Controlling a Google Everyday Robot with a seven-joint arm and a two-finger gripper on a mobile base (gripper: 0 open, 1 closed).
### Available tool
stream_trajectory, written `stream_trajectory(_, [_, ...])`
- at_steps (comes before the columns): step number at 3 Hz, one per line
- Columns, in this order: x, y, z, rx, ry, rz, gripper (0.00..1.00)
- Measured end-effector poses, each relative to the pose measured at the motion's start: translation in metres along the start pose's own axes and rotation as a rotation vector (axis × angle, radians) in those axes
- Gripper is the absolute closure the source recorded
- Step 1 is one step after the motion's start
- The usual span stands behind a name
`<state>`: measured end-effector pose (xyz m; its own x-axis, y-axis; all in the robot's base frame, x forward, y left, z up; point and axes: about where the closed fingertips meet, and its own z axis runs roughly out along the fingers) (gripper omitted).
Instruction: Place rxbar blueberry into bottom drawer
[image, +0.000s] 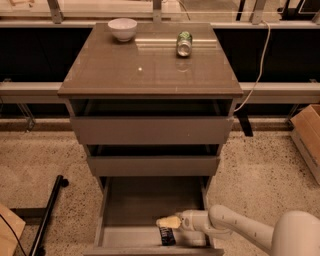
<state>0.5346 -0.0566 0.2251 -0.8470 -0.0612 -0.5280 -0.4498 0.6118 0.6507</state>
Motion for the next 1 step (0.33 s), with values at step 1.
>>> stream_trajectory(1, [0.0022,0.0018,0.0076,-0.011,-0.021,0.015,0.0])
